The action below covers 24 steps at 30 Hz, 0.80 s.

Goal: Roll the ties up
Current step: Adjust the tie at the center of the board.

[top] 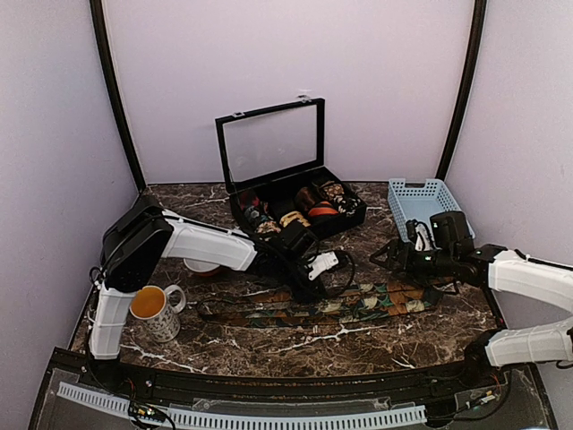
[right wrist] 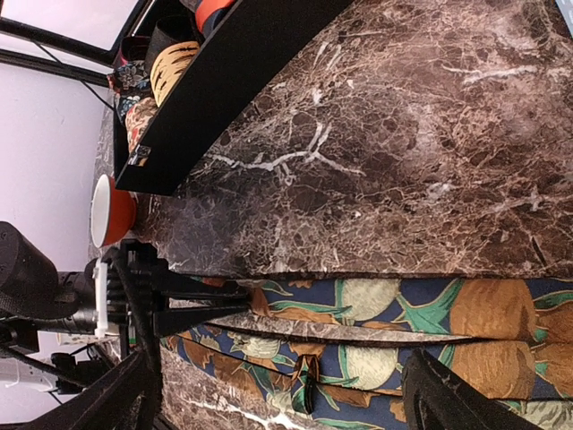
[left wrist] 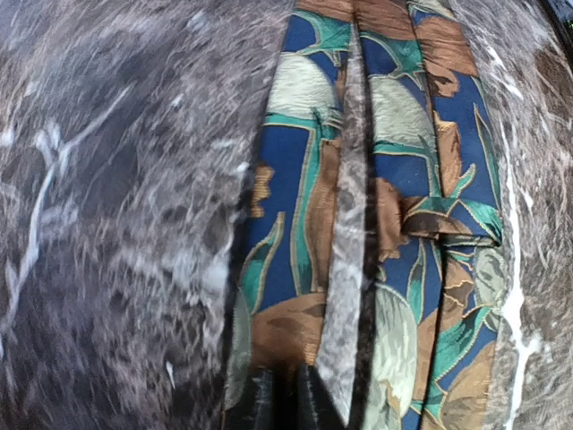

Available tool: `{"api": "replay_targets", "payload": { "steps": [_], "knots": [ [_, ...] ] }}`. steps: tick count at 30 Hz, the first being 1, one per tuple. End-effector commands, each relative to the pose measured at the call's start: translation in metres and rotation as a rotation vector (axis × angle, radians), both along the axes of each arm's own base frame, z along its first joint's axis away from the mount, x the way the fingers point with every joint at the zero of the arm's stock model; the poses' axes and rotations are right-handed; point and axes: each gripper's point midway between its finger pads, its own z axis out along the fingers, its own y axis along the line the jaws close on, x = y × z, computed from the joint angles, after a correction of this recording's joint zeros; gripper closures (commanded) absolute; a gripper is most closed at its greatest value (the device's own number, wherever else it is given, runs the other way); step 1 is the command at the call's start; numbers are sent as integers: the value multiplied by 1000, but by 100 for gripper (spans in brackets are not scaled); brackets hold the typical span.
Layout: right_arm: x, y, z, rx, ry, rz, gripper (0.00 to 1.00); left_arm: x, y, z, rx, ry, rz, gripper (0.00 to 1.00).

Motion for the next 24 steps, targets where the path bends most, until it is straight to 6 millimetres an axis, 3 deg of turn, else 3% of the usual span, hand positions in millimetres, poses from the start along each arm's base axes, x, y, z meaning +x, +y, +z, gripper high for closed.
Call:
{"api": "replay_targets", "payload": {
  "steps": [1, 5, 10, 12, 14, 16, 17, 19, 24],
  "knots": [
    [3, -2, -2, 11, -10, -6, 6, -7, 59, -4, 182, 9, 21, 97],
    [0, -7, -11, 0, 15, -14, 7, -16, 113, 9, 252, -27, 54, 100],
    [2, -18, -10, 4, 1, -41, 7, -23, 205, 0, 446, -77, 129, 100],
    [3, -20, -9, 8, -3, -47, 7, -16, 223, 10, 464, -99, 178, 98],
    [4, -19, -8, 13, -8, -45, 7, -13, 211, 30, 392, -104, 182, 75],
    [4, -18, -10, 18, -3, -41, 8, -14, 171, 59, 209, -64, 139, 43],
    [4, -17, -11, 22, -2, -38, 8, -13, 152, 72, 133, -61, 124, 35],
    [3, -16, -12, 24, 3, -29, 9, -8, 116, 94, 9, -108, 90, 32],
    [5, -18, -6, 23, -17, -41, 9, 19, 37, 121, -173, -120, 68, 36]
  ]
}}
